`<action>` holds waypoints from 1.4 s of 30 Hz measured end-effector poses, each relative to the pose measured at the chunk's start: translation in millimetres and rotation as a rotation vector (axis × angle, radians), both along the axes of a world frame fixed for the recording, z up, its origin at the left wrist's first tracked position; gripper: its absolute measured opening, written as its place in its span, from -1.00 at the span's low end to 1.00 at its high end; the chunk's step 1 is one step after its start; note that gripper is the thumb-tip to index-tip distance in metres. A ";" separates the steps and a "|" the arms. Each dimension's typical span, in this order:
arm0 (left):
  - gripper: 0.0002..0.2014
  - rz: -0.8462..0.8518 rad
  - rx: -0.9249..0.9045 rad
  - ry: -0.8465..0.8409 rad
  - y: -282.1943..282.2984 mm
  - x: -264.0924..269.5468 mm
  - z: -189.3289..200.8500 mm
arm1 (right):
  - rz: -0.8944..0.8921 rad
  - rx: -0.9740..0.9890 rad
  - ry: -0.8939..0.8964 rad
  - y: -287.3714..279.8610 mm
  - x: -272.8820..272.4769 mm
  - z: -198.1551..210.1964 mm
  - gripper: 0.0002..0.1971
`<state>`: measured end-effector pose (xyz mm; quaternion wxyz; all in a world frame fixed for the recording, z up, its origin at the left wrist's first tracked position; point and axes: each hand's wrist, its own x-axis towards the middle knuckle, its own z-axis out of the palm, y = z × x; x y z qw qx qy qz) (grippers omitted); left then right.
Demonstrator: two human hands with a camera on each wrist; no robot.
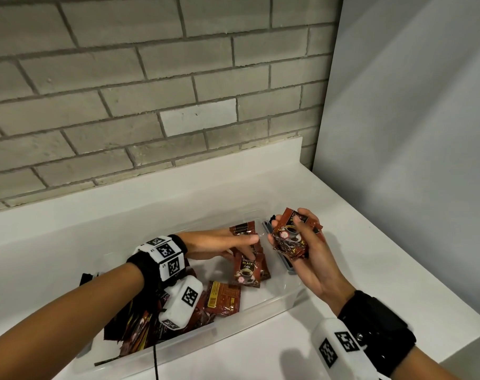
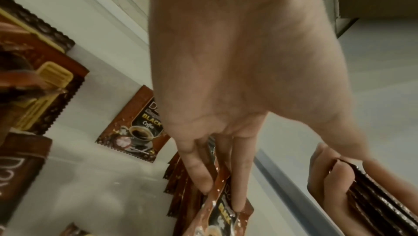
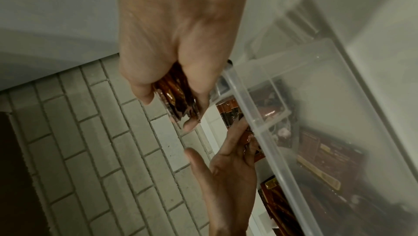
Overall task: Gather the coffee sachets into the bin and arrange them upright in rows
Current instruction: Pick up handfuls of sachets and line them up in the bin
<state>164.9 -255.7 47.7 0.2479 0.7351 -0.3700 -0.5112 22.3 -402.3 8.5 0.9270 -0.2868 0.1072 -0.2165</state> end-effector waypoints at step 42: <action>-0.51 -0.684 0.735 -0.509 28.4 -18.2 4.6 | 0.029 -0.007 0.009 -0.2 -3.6 0.1 -0.81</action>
